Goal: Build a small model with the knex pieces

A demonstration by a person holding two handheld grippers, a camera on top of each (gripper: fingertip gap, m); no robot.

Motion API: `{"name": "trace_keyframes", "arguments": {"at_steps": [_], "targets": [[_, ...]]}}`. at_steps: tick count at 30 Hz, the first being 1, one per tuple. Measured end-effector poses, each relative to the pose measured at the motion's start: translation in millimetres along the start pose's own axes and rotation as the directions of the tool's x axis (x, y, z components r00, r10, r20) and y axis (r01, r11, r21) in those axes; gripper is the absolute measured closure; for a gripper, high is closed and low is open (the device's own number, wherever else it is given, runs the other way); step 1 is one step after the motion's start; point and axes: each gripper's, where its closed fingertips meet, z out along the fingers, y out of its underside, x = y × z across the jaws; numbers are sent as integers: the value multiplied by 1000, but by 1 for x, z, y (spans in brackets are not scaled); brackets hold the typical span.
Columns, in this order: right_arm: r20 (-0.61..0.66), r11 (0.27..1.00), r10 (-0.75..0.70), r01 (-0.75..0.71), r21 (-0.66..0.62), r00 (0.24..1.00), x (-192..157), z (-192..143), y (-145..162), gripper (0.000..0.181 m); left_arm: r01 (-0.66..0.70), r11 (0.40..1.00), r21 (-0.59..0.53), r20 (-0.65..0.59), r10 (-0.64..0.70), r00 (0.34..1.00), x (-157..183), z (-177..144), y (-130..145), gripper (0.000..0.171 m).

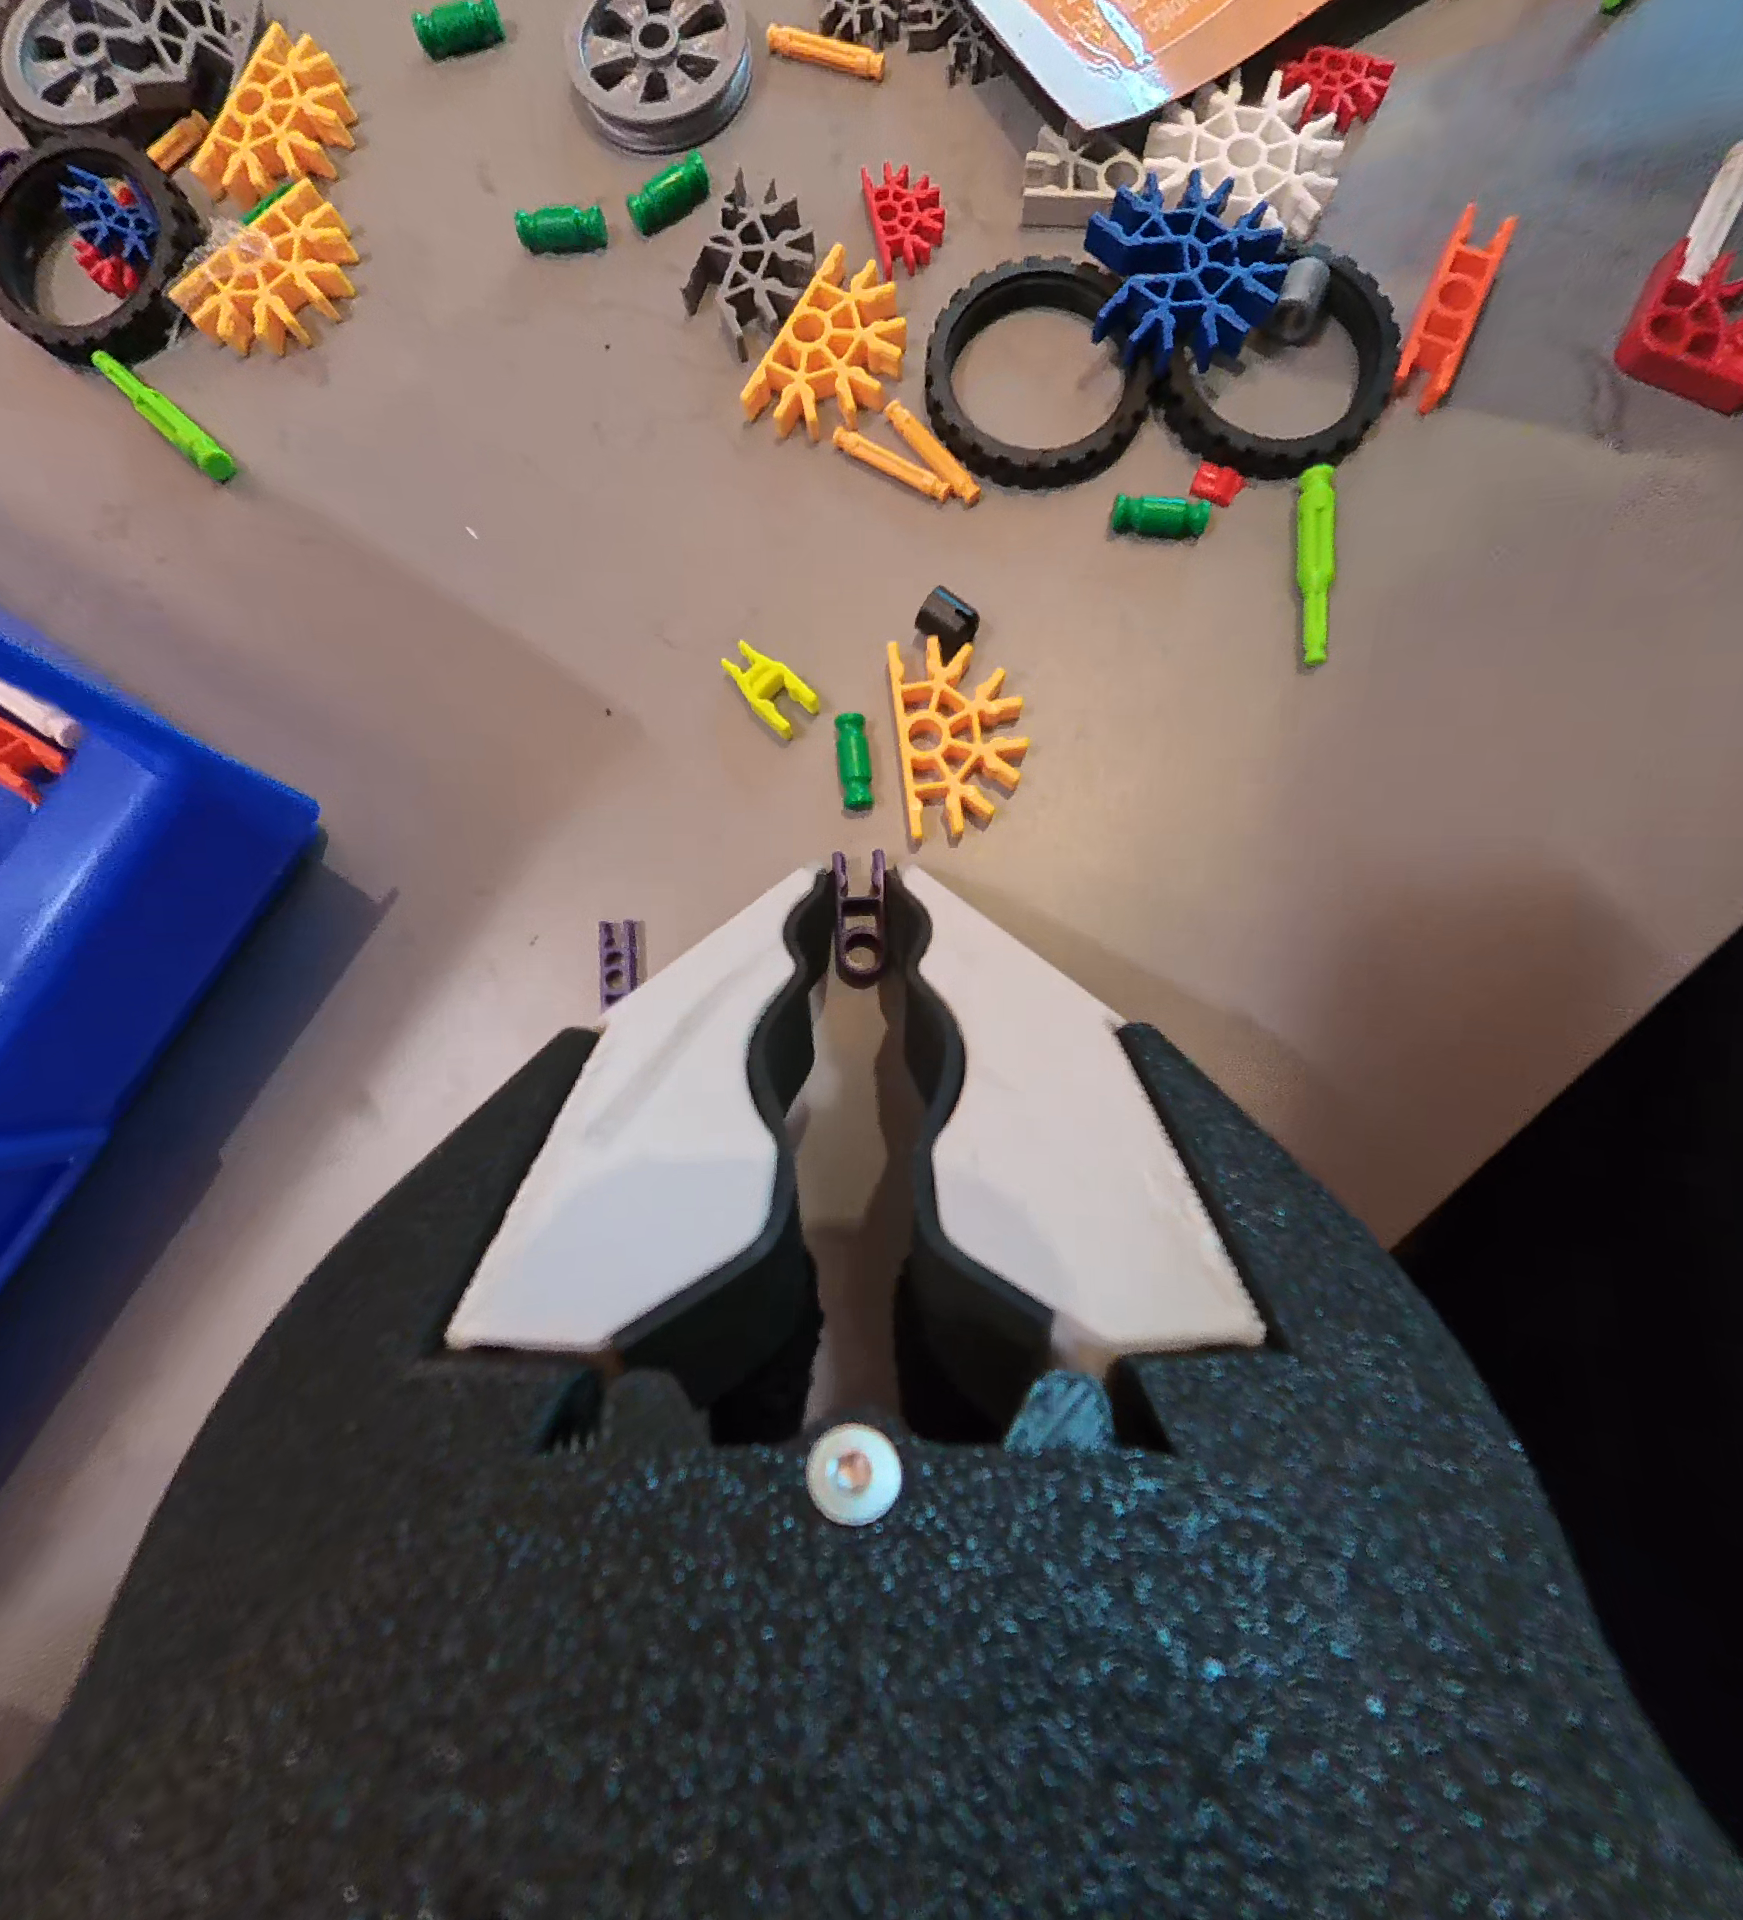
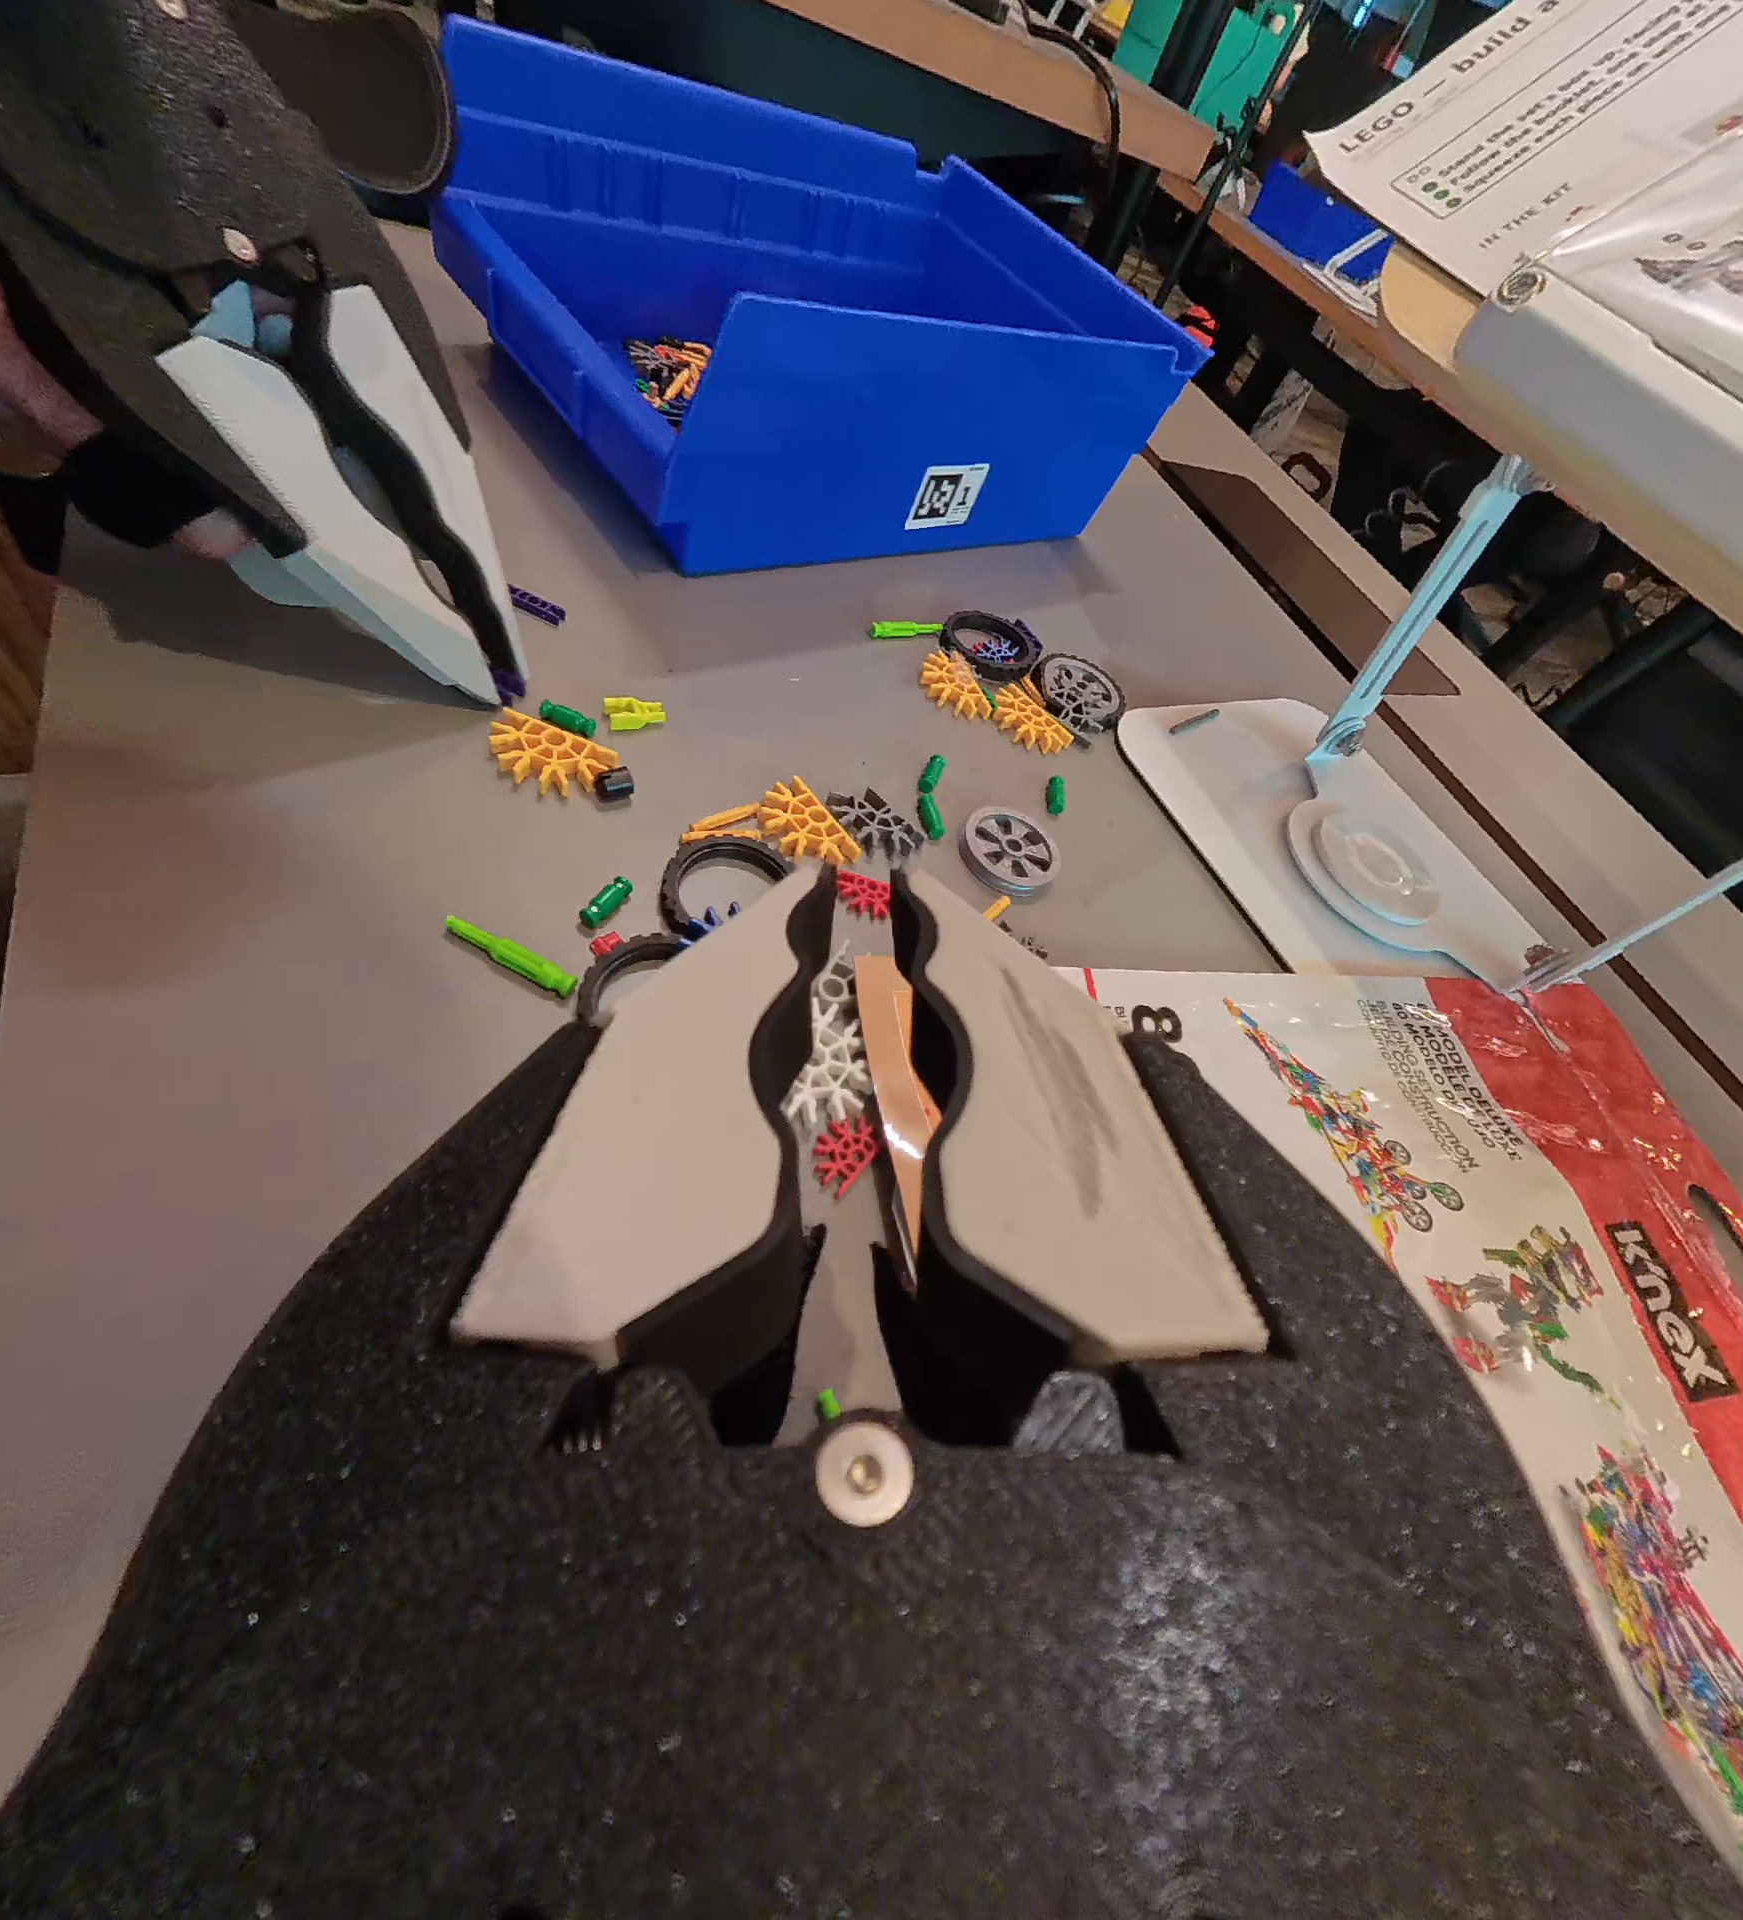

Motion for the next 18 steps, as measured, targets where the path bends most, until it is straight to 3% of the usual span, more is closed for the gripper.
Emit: {"name": "trace_keyframes", "arguments": {"at_steps": [18], "targets": [[34, 999, -36, 36, 3, 999, -16, -2, 1, 172, -20, 1000, 19, 5, 20, 1000, -3, 23, -28, 164]]}}
